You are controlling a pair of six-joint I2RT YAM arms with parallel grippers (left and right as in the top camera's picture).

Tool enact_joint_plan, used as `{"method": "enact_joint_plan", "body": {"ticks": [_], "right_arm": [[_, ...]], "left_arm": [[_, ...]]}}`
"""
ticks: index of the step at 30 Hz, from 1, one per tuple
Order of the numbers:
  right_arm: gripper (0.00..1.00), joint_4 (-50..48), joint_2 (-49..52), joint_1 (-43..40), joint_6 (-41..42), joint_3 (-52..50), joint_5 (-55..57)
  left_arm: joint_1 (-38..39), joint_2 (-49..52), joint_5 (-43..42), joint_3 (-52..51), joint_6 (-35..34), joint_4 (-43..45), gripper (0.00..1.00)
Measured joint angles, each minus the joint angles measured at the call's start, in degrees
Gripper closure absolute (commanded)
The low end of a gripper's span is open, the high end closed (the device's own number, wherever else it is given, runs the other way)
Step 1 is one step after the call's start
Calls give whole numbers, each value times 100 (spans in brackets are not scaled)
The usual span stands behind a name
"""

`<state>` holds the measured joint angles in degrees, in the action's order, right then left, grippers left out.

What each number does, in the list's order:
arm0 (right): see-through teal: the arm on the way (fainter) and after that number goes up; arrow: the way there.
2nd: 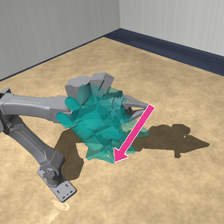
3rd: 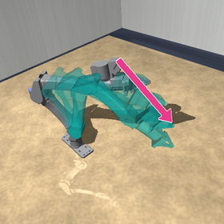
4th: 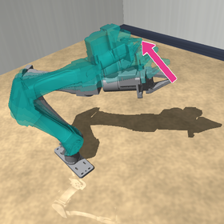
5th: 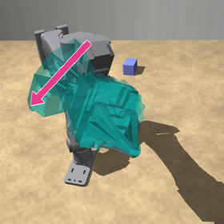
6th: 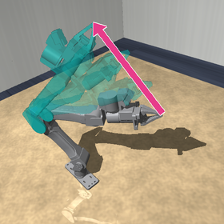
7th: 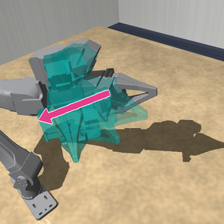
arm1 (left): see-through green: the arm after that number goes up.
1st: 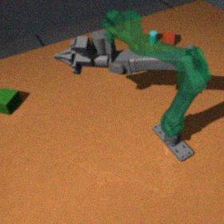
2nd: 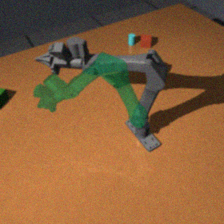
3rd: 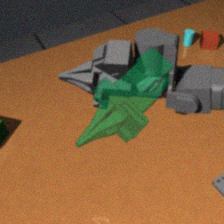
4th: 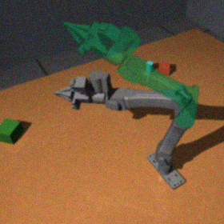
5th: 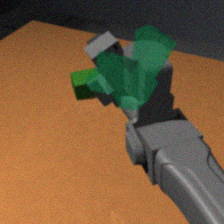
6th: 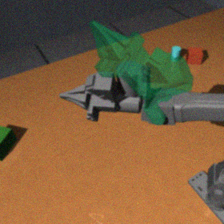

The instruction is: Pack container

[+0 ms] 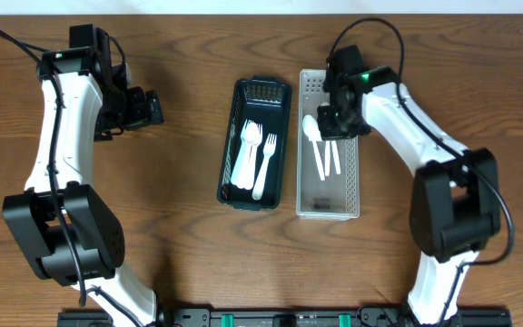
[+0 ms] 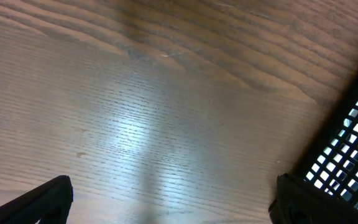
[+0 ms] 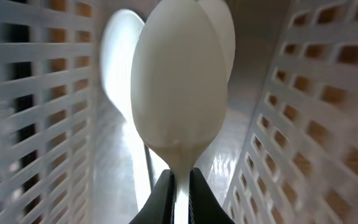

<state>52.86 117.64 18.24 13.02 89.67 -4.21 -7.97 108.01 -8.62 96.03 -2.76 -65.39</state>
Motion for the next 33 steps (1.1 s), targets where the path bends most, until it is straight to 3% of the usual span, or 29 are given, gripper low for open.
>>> {"method": "enact_joint_plan", "body": {"ticks": [2,6,13,23,33], "right_arm": [[82,-2,70,0,48,0,-2],[80,-48,79,0,92,0,4],[58,61,87,0,55,179,11],[51,422,-20,-96,-192,2223,551],[48,221,-420,-1008,-90,2424,1300]], "left_arm": [[-2,0,0,0,0,0,2],[-2,0,0,0,0,0,2],[-2,0,7,0,0,-2,2],[289,-557,376,-42,2,140,2],[1443,-2114,1263,-24,393,1279,2]]}}
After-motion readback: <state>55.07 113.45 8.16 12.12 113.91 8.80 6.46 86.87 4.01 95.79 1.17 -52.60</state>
